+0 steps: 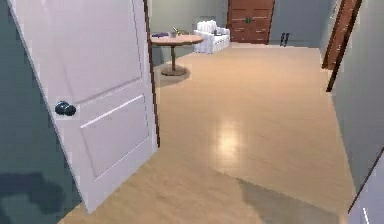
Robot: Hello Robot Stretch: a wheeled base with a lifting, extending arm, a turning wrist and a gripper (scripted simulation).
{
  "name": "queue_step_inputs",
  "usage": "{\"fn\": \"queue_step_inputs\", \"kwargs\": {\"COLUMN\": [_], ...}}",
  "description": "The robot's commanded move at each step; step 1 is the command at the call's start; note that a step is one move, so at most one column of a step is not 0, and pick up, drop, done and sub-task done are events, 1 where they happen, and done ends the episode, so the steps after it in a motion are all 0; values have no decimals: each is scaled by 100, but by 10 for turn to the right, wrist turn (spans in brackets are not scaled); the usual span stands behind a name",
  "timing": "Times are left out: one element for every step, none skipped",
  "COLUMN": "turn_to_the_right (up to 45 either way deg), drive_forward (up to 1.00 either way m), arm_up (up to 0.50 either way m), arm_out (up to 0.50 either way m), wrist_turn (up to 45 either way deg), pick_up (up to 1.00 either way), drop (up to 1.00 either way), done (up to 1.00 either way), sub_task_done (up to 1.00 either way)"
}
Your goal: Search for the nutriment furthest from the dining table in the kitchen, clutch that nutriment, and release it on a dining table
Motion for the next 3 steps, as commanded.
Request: {"fn": "queue_step_inputs", "kwargs": {"turn_to_the_right": [0,270,0], "drive_forward": [30,0,100], "arm_up": [0,0,0], "arm_out": [0,0,0], "wrist_turn": [0,0,0], "pick_up": [0,0,0], "drop": [0,0,0], "done": [0,0,0], "sub_task_done": [0,0,0]}}
